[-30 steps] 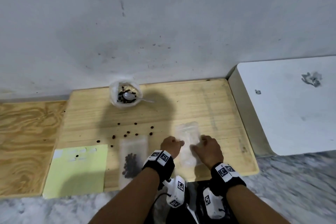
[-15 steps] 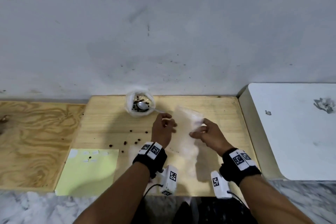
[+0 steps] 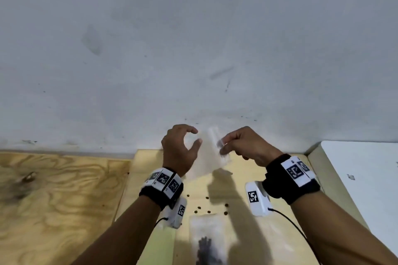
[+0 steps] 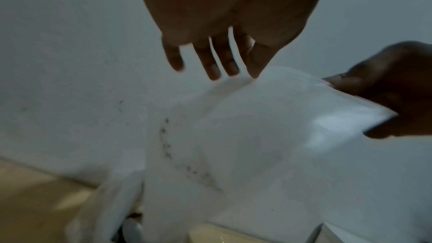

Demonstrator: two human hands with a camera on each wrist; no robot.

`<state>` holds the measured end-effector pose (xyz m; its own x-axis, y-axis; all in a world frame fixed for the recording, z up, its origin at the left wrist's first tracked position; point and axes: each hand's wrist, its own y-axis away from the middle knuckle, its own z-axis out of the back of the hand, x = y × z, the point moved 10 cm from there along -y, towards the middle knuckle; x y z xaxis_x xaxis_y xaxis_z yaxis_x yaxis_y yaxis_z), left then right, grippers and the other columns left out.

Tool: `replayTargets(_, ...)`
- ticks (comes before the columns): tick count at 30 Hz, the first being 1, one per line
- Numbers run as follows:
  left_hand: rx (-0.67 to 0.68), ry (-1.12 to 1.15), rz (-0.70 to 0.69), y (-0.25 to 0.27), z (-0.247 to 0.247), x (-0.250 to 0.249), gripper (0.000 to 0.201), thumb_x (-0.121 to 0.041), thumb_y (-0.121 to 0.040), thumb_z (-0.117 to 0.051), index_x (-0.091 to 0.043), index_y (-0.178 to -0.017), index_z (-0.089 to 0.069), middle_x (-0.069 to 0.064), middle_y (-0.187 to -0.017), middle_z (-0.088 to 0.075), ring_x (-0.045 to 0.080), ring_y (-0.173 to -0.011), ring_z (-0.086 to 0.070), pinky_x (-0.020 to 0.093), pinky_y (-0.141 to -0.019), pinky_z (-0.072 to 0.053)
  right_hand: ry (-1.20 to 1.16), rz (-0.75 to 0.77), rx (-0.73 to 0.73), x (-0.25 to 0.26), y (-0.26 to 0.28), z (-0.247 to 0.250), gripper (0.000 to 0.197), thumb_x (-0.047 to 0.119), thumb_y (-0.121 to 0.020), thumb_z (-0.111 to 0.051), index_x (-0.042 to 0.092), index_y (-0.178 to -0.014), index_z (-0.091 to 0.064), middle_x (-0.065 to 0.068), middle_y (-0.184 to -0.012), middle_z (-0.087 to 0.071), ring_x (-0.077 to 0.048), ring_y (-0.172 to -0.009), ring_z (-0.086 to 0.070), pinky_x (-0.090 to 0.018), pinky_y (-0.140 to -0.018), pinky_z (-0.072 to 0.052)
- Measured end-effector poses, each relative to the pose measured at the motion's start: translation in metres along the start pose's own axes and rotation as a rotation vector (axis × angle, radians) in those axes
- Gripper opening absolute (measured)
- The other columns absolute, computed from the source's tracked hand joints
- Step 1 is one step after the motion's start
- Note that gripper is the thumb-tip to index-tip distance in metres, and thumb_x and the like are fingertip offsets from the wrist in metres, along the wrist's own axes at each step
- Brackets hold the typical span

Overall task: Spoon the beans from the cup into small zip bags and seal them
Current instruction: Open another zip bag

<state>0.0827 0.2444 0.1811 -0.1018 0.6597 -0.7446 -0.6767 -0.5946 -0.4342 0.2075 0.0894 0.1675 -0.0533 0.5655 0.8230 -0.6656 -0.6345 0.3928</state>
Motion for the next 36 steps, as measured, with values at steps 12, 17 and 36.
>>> replayTargets(12, 0.317, 0.526, 0.537, 0.009, -0.005, 0.065, 0.02, -0.016, -0.085, -0.073, -0.005, -0.075, -0.059, 0.012, -0.067, -0.07, 0.025, -0.065, -0.069, 0.037, -0.067, -0.061, -0.156, 0.152, -0.148, 0.031, -0.017, -0.084, 0.014, 0.001, -0.062, -0.081, 0.01, -0.07, -0.076, -0.014, -0.071, -0.074, -0.02, -0.067, -0.071, -0.045, -0.078, -0.061)
replayTargets(17, 0.388, 0.535, 0.503, 0.008, -0.006, 0.064, 0.017, -0.002, -0.094, -0.056, -0.001, -0.077, -0.059, 0.015, -0.071, -0.071, 0.029, -0.066, -0.072, 0.03, -0.06, -0.058, -0.158, 0.057, -0.027, 0.021, -0.021, -0.085, 0.008, 0.011, -0.079, -0.08, 0.01, -0.079, -0.072, 0.003, -0.061, -0.057, -0.006, -0.049, -0.046, -0.016, -0.043, -0.033)
replayTargets(36, 0.445, -0.254, 0.03, 0.004, -0.036, 0.034, 0.138, -0.08, -0.041, -0.073, -0.022, -0.151, -0.015, -0.007, -0.149, -0.033, 0.012, -0.135, -0.035, 0.039, -0.108, -0.034, 0.062, 0.26, -0.07, 0.026, -0.03, -0.056, 0.029, -0.009, -0.081, -0.05, 0.016, -0.074, -0.062, -0.001, -0.058, -0.058, -0.012, -0.039, -0.049, -0.024, -0.045, -0.044)
